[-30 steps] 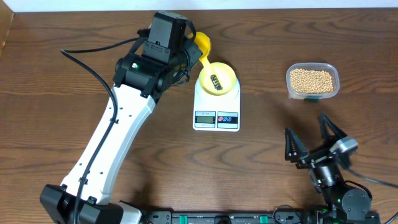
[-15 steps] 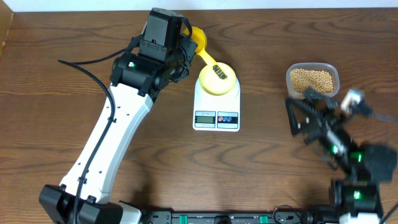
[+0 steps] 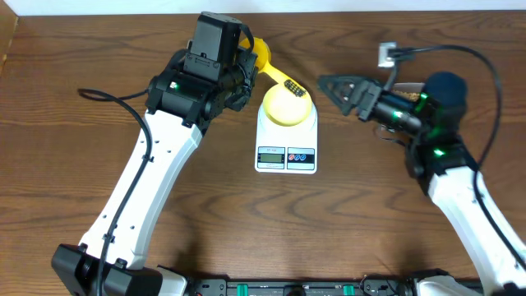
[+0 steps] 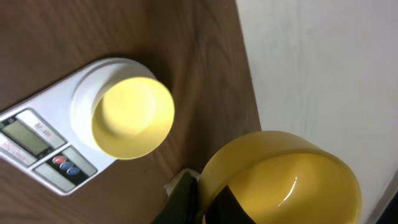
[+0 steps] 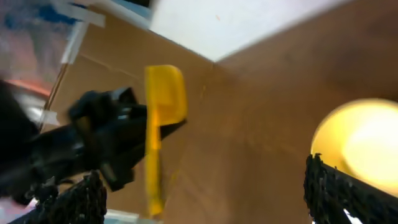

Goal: Scoop item into bowl and weigh 50g on scale
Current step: 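Reach the right gripper toward the scoop handle held by the left gripper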

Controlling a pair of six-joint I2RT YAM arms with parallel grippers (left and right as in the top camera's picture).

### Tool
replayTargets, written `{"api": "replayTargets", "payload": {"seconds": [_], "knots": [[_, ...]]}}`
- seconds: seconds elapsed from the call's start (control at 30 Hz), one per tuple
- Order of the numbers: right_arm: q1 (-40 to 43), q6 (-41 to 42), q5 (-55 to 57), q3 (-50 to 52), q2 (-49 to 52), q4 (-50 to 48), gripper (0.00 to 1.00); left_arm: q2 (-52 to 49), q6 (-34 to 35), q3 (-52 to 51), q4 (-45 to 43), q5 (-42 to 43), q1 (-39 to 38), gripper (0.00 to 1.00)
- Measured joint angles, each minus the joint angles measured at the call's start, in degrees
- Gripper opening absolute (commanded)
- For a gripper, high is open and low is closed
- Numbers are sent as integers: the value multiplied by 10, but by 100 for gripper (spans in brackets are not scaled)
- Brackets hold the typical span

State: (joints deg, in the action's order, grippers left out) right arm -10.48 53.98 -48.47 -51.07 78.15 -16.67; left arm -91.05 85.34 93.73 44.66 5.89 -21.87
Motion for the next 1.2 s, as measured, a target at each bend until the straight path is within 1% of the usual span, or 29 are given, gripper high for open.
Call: {"api": "replayTargets", "payload": {"seconds": [0.23, 0.33, 0.5, 0.57, 0.7, 0.8, 0.87, 1.03, 1.1, 1.2], "knots": [[-1, 37, -5, 0, 80, -5, 99, -26, 19, 0, 1, 2, -11, 8], [-1, 26, -16, 0, 99, -33, 81, -49, 20, 0, 1, 7, -12, 7], [-1, 19, -35, 1, 101, -122, 68, -68, 28, -1, 1, 14, -12, 7], [-1, 25, -38, 1, 101, -143, 64, -69, 37, -1, 1, 16, -12, 7], [-2, 41, -38, 1, 101, -141, 57, -69, 60, -1, 1, 17, -13, 8], [-12, 49, -38, 1, 101, -136, 57, -69, 75, -1, 1, 22, -15, 8], [-23, 51, -34, 1, 101, -136, 54, -69, 80, -1, 1, 29, -16, 8], [-59, 55, -18, 1, 101, -136, 43, -69, 88, -1, 2, 40, -24, 8], [-70, 54, -10, 1, 101, -136, 37, -69, 89, -1, 10, 43, -26, 7], [-78, 53, -1, 1, 101, -136, 33, -69, 89, -1, 28, 45, -28, 7]]}}
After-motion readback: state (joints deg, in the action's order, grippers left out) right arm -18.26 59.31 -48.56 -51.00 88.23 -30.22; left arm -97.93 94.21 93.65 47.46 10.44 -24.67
